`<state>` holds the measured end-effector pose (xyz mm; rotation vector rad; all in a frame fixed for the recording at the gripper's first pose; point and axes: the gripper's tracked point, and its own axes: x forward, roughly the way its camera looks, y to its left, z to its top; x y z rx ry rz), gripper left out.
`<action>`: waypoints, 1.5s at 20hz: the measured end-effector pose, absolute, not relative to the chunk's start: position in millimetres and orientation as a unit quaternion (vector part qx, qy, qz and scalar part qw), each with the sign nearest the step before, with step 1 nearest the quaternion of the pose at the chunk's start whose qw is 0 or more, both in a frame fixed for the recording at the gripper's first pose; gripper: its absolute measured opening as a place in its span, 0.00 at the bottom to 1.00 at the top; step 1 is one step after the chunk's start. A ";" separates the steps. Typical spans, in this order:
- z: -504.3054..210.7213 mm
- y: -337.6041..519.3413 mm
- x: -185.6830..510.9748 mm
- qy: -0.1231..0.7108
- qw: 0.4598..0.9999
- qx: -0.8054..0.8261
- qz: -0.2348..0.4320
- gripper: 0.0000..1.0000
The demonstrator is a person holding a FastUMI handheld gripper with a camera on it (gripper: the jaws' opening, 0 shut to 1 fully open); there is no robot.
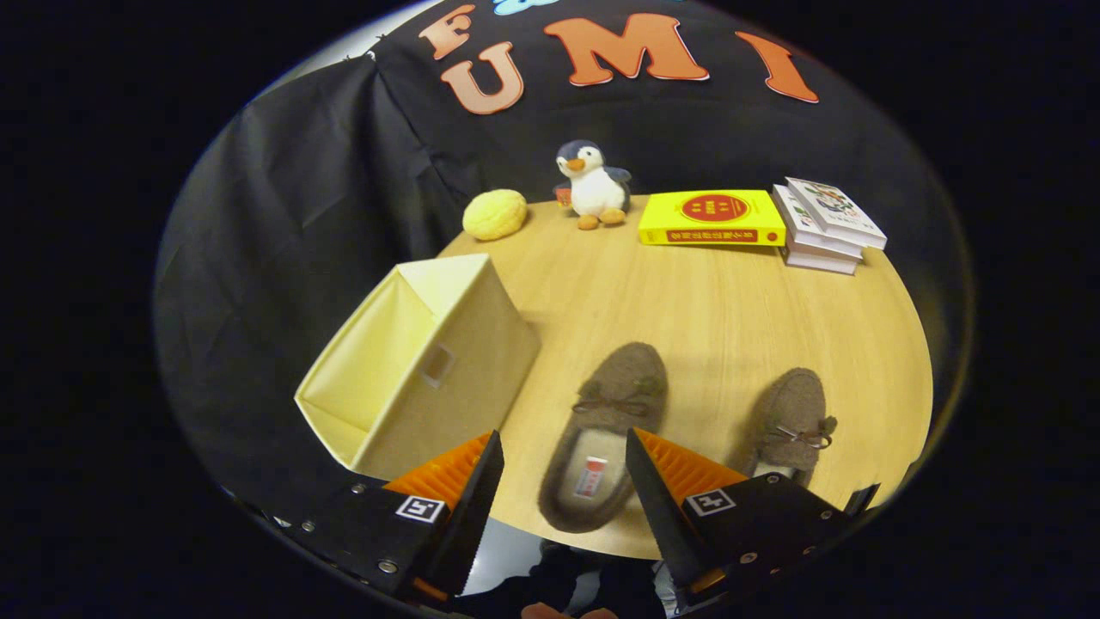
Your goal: Open the storage box then place both shoes into the box .Put the left shoe in first, then the right shoe, with the right side of both shoes facing outward in a uniform manner.
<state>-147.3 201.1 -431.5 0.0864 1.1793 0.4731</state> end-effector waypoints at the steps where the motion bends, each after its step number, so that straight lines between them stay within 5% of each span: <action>1: -441.8 193.2 -150.1 0.557 0.800 0.033 0.220 0.86; 8: -505.0 174.2 -145.5 0.581 0.790 0.010 0.196 0.86; 13: -534.1 178.7 -121.4 0.573 0.805 0.022 0.153 0.75; 22: -542.0 178.2 -121.9 0.591 0.804 0.009 0.061 0.08; 30: -446.4 200.3 -107.8 0.567 0.821 0.051 0.042 0.05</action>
